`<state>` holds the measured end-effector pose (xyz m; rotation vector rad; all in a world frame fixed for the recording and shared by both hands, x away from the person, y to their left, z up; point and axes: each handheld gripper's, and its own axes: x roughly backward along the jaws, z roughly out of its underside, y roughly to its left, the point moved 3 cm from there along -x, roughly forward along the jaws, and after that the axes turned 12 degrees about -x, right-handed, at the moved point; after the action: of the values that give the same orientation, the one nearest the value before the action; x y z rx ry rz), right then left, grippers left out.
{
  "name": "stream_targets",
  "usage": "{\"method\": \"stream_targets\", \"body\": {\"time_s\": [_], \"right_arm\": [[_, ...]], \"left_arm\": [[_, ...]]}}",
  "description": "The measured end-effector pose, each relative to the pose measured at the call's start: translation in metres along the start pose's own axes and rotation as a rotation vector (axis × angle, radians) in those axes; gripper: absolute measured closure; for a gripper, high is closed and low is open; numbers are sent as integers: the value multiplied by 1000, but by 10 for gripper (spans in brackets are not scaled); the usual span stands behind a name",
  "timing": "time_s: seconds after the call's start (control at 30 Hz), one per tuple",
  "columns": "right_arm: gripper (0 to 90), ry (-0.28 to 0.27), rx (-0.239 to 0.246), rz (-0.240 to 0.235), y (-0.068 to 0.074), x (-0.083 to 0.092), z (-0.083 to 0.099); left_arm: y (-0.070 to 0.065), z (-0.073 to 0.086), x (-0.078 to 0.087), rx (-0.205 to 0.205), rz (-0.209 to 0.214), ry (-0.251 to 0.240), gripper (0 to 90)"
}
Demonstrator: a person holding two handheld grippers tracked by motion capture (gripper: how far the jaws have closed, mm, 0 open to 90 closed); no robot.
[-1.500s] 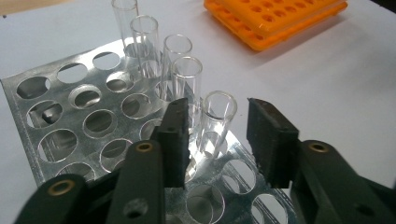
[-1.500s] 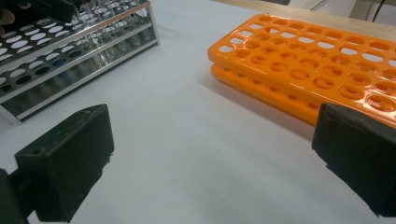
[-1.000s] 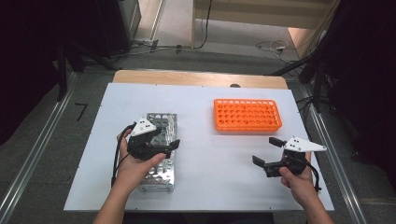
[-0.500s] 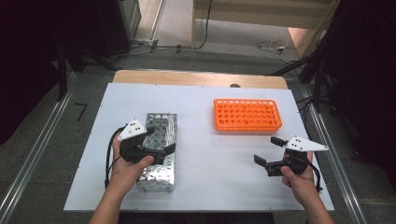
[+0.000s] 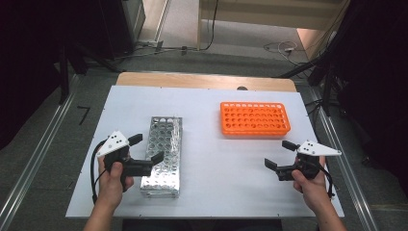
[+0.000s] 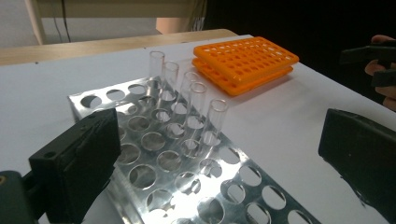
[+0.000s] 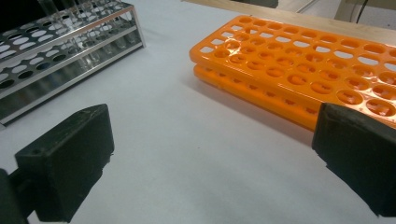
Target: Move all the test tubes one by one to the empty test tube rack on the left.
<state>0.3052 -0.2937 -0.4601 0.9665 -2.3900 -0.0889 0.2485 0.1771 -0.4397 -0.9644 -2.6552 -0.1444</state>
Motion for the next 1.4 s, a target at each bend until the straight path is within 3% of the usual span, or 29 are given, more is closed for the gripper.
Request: {"method": "stream_targets", "body": {"time_s": [0.23,0.5,0.77,0.93,1.1,1.4], "right_arm": [[0,-21,-2,13,-8,6,2],[0,-35,-27,67,-25,17,11],[0,-66,-66,97,-43,36,31],[0,-78,-112,102,-56,36,36],[0,-62,-98,107,-53,30,36],[0,-56,-79,104,-49,28,35]], "left_arm": [[7,13,20,5,-51,-36,0],[17,30,40,-11,-103,-54,0],[23,46,52,23,-148,-85,0],[24,47,47,41,-146,-96,0],[21,47,44,24,-135,-86,0],[21,48,44,31,-129,-81,0]]}}
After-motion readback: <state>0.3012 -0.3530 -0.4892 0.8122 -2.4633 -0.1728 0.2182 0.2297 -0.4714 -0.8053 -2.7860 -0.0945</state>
